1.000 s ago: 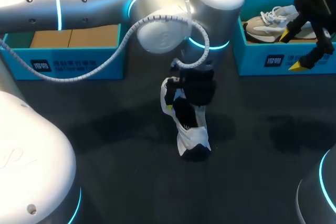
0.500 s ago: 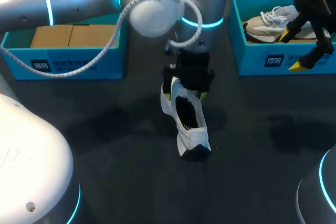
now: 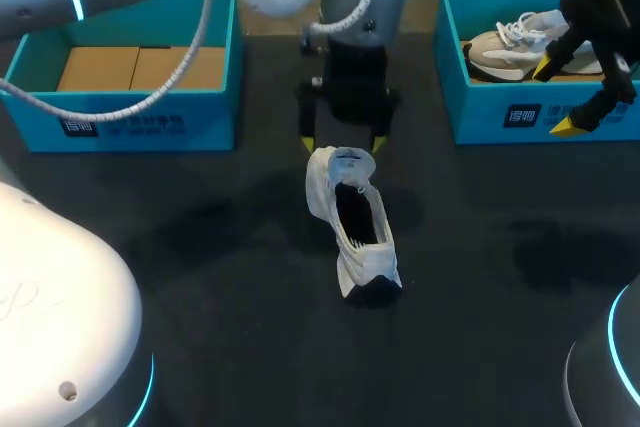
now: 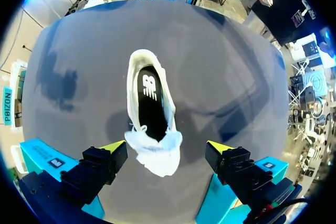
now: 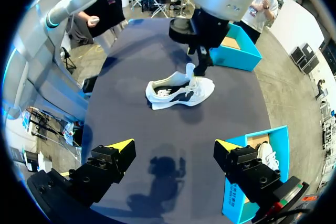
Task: Take the shoe out of the shoebox, open the shoe tongue, remove and reinsert the insole, then place the shoe into the shoebox
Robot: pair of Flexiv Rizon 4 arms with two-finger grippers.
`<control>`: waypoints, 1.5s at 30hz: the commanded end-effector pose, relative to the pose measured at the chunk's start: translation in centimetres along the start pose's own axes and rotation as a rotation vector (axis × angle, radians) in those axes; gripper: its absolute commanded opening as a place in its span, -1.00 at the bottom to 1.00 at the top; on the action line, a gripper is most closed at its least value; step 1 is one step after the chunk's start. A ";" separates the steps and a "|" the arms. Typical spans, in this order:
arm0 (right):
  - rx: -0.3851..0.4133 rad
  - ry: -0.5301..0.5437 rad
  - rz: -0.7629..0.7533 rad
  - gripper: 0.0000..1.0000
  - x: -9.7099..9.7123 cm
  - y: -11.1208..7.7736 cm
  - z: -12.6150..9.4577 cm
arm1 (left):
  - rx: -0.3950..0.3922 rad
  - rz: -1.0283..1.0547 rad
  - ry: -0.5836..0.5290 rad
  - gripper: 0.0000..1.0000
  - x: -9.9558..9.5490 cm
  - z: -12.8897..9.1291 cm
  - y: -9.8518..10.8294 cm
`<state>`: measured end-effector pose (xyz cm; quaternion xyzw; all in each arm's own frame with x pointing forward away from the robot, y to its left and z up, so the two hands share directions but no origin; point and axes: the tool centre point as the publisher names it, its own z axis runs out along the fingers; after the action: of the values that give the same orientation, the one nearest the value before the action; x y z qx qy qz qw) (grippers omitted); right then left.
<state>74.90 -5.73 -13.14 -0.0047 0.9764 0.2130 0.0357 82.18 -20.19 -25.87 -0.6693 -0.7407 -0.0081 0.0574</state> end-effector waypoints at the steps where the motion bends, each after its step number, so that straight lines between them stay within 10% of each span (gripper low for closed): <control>1: 0.002 0.004 0.000 1.00 -0.2 0.0 0.0 | -0.008 -0.012 -0.010 0.99 0.5 -0.4 1.0; 5: 0.002 0.004 0.000 1.00 -0.2 0.0 0.0 | -0.023 -0.026 0.000 0.63 0.3 -0.1 2.1; 6: 0.002 0.004 0.000 1.00 -0.2 0.0 0.0 | -0.012 -0.028 -0.004 0.29 0.3 0.0 2.5; 19: 0.002 0.004 0.000 1.00 -0.2 0.0 0.0 | 0.042 0.001 0.038 -0.27 -0.2 3.3 3.2; 45: 0.002 0.004 0.000 1.00 -0.2 0.0 0.0 | 0.107 0.006 -0.037 -0.21 -1.8 6.3 -0.1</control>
<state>74.90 -5.73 -13.15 -0.0047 0.9764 0.2130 0.0356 82.50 -21.84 -32.11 -0.6676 -0.7380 0.0413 0.0889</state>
